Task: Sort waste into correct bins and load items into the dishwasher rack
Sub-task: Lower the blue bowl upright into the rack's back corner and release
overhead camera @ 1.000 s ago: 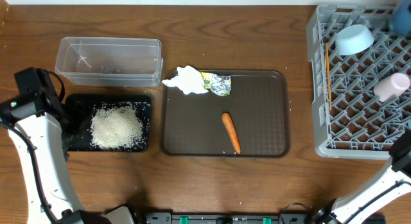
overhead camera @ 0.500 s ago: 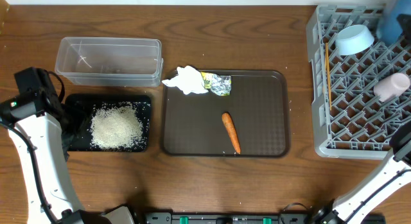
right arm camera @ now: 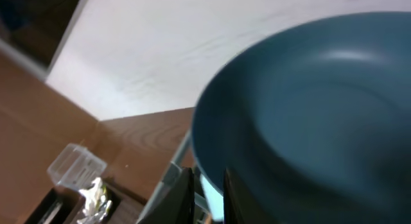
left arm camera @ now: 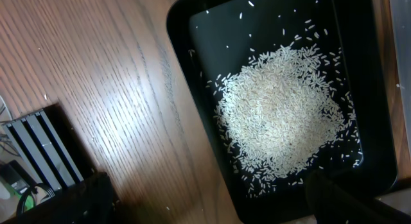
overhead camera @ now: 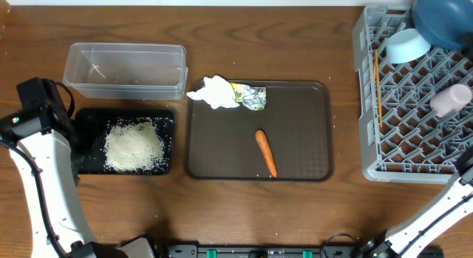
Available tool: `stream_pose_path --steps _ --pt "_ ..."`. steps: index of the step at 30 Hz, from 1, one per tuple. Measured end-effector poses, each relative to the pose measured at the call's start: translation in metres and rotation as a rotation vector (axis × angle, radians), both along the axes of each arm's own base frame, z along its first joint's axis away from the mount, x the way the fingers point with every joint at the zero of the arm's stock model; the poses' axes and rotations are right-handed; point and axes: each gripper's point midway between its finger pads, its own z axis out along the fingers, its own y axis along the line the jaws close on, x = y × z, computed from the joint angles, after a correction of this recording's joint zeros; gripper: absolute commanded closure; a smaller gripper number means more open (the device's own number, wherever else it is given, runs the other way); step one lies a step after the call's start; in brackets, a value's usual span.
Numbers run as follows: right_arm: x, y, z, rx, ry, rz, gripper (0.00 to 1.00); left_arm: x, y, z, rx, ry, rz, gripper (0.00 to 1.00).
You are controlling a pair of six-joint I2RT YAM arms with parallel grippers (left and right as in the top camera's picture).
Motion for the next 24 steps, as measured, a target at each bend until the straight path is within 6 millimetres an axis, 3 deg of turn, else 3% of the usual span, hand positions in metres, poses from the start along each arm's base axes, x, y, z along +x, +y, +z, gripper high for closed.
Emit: stream_pose_path --steps 5,10,13,14,17,20,24 --pt "-0.008 -0.017 -0.004 0.026 0.046 -0.054 0.79 0.0 0.0 0.0 0.0 0.0 0.0 0.02" --pt "-0.012 -0.024 -0.027 0.036 0.206 -0.145 0.77 0.0 0.0 0.0 0.0 0.0 0.0 0.02" --pt "-0.019 -0.028 -0.035 -0.026 0.322 -0.225 0.69 0.0 0.0 0.0 0.0 0.001 0.0 0.02" --pt "-0.021 -0.03 -0.035 -0.059 0.352 -0.253 0.61 0.0 0.0 0.0 0.0 0.0 0.0 0.02" --pt "-0.025 -0.032 -0.014 -0.197 0.399 -0.339 0.19 0.0 0.0 0.0 0.0 0.0 0.0 0.02" --pt "-0.025 -0.027 0.025 -0.35 0.384 -0.415 0.09 0.0 0.0 0.0 0.0 0.0 0.0 0.02" --pt "-0.019 -0.004 0.073 -0.541 0.335 -0.477 0.09 0.0 0.0 0.0 0.0 0.0 0.0 0.02"
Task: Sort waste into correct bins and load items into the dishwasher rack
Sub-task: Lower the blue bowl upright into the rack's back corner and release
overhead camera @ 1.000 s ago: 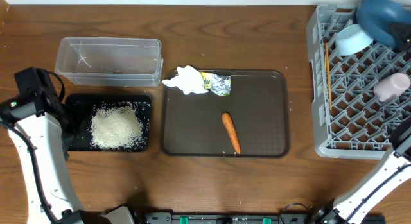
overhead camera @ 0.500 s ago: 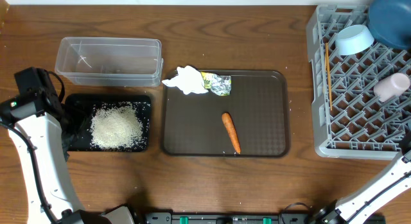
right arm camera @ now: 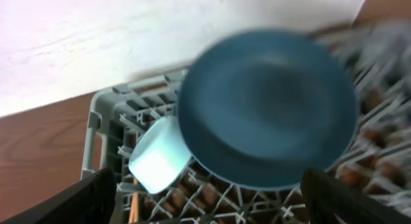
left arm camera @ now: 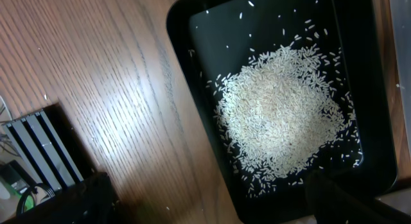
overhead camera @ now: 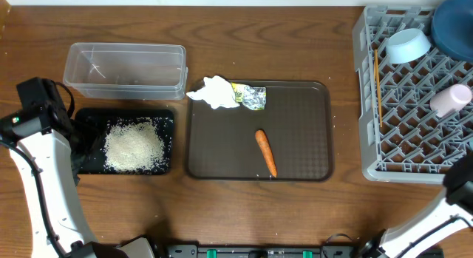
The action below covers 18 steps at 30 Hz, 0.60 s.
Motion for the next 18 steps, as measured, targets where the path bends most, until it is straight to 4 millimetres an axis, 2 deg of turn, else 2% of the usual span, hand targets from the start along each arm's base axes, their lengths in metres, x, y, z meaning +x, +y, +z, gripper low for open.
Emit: stream_pose_path --steps 2,5,7,11,14,18 --pt "0.008 0.012 0.009 -0.093 0.013 -0.003 0.1 0.0 0.0 0.0 0.0 0.0 0.0 0.02" --pt "0.021 0.026 -0.002 -0.199 0.074 -0.011 0.16 0.0 0.0 0.0 0.0 0.0 0.0 0.02" --pt "0.032 0.035 -0.019 -0.262 0.128 -0.01 0.27 0.0 0.0 0.0 0.0 0.0 0.0 0.02" --pt "0.046 0.042 -0.059 -0.323 0.225 -0.012 0.27 0.0 0.0 0.0 0.0 0.0 0.0 0.02" --pt "0.048 0.036 -0.088 -0.347 0.294 -0.029 0.27 0.0 0.0 0.0 0.0 0.0 0.0 0.02" --pt "0.046 0.026 -0.112 -0.365 0.354 -0.05 0.32 0.0 0.0 0.0 0.0 0.0 0.0 0.02"
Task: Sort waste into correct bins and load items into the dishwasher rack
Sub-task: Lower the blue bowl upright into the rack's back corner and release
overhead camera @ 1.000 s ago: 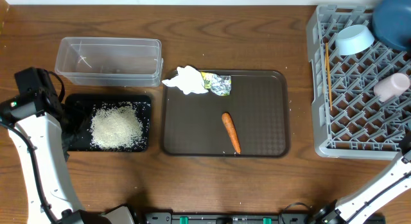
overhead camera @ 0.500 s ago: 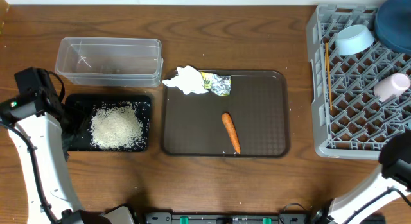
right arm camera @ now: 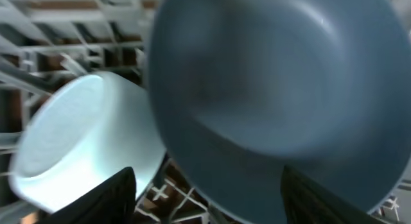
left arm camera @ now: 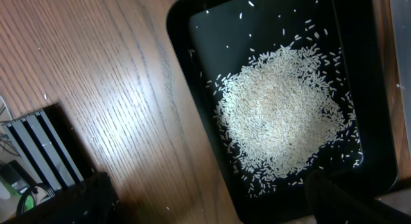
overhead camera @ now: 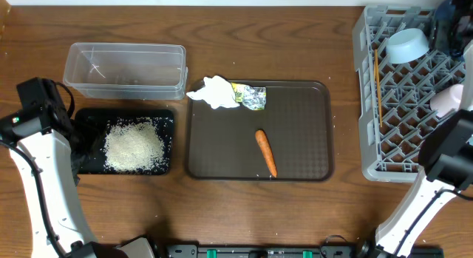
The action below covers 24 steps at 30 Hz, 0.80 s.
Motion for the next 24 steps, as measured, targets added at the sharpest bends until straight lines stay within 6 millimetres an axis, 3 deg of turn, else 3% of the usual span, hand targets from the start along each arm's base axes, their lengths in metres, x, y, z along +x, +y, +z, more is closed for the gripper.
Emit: stream_pose_path --steps 5,15,19,24 --pt "-0.004 -0.01 -0.019 -0.009 0.041 -0.016 0.46 0.0 0.0 0.0 0.0 0.0 0.0 0.02" --pt "-0.007 -0.015 -0.027 0.01 0.057 -0.018 0.5 0.0 0.0 0.0 0.0 0.0 0.0 0.02" --pt "-0.007 -0.013 -0.037 0.021 0.074 -0.002 0.71 0.0 0.0 0.0 0.0 0.0 0.0 0.02" --pt "-0.005 -0.012 -0.047 0.032 0.086 0.009 0.85 0.0 0.0 0.0 0.0 0.0 0.0 0.02"
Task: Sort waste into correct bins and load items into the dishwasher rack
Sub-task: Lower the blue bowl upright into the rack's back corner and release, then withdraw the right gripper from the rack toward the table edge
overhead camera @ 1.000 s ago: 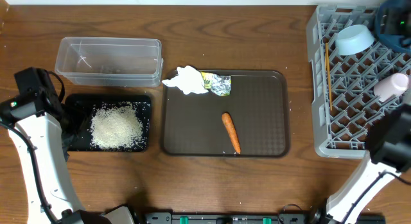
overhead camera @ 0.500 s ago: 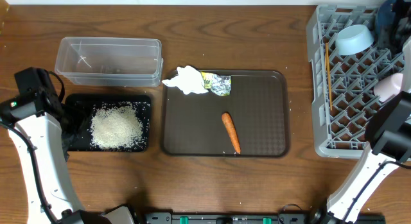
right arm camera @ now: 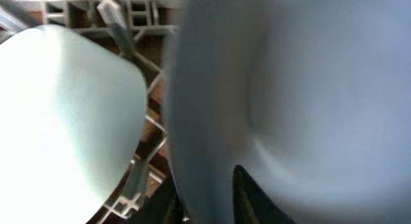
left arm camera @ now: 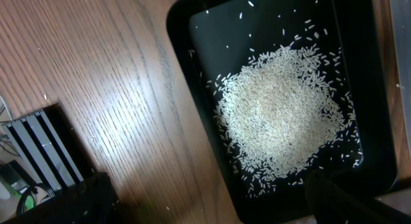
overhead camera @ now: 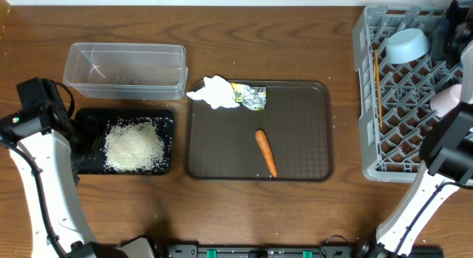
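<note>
A blue plate (right arm camera: 302,89) stands on edge in the grey dishwasher rack (overhead camera: 369,151), beside a light blue bowl (right arm camera: 64,102). My right gripper (right arm camera: 209,198) is shut on the plate's rim, one finger on each face. In the overhead view the plate (overhead camera: 463,25) is a thin dark sliver at the rack's far right corner. The bowl (overhead camera: 409,45) and a pink cup (overhead camera: 451,100) also sit in the rack. My left gripper (left arm camera: 212,208) hangs open over the near edge of the black tray of rice (left arm camera: 282,115), holding nothing.
A brown tray (overhead camera: 310,125) holds a carrot (overhead camera: 266,152), a white tissue (overhead camera: 216,92) and a foil wrapper (overhead camera: 250,96). A clear plastic container (overhead camera: 126,69) stands behind the black tray (overhead camera: 85,158). A thin stick (overhead camera: 376,69) lies in the rack's left side.
My right gripper was open a little way off the plate's face. Now its fingers are shut on the plate's rim, and the plate looks more edge-on. The left arm is unchanged.
My right gripper first held the blue plate high over the rack's far corner. Then its fingers were wide apart with the plate over the rack beside the bowl. Later it was open, close to the plate. Now it grips the rim again. The left gripper stayed open over the rice.
</note>
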Available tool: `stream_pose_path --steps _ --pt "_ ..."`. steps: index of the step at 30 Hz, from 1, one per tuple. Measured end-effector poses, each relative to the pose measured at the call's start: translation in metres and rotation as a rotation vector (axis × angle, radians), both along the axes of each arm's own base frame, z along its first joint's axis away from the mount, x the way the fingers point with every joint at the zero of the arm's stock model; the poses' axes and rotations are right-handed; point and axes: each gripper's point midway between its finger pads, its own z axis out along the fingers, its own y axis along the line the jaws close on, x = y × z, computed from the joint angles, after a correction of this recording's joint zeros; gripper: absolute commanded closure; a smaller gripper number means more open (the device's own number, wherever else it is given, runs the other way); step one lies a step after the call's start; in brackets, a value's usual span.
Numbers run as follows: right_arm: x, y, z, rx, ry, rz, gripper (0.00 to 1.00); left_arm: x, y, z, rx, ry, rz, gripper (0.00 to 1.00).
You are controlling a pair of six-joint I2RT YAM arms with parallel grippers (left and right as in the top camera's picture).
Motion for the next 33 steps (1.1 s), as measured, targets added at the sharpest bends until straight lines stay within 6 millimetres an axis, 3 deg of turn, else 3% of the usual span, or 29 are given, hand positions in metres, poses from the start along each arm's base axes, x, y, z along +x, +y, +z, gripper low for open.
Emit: stream_pose_path --steps 7,11,16,27,33 --pt "0.005 0.011 0.001 0.07 -0.033 0.019 0.98 0.0 0.0 0.0 0.0 0.0 0.0 0.02" --pt "0.01 0.023 0.018 0.124 -0.087 0.054 0.99 0.0 0.0 0.0 0.0 0.0 0.0 0.02" --pt "0.011 0.037 0.049 0.244 -0.183 0.094 0.99 0.0 0.0 0.0 0.0 0.0 0.0 0.02" --pt "-0.006 0.023 0.143 0.609 -0.555 0.293 0.99 0.0 0.0 0.0 0.0 0.0 0.0 0.02" --pt "-0.017 0.052 0.176 0.832 -0.683 0.534 0.99 0.0 0.0 0.0 0.0 0.0 0.0 0.02"
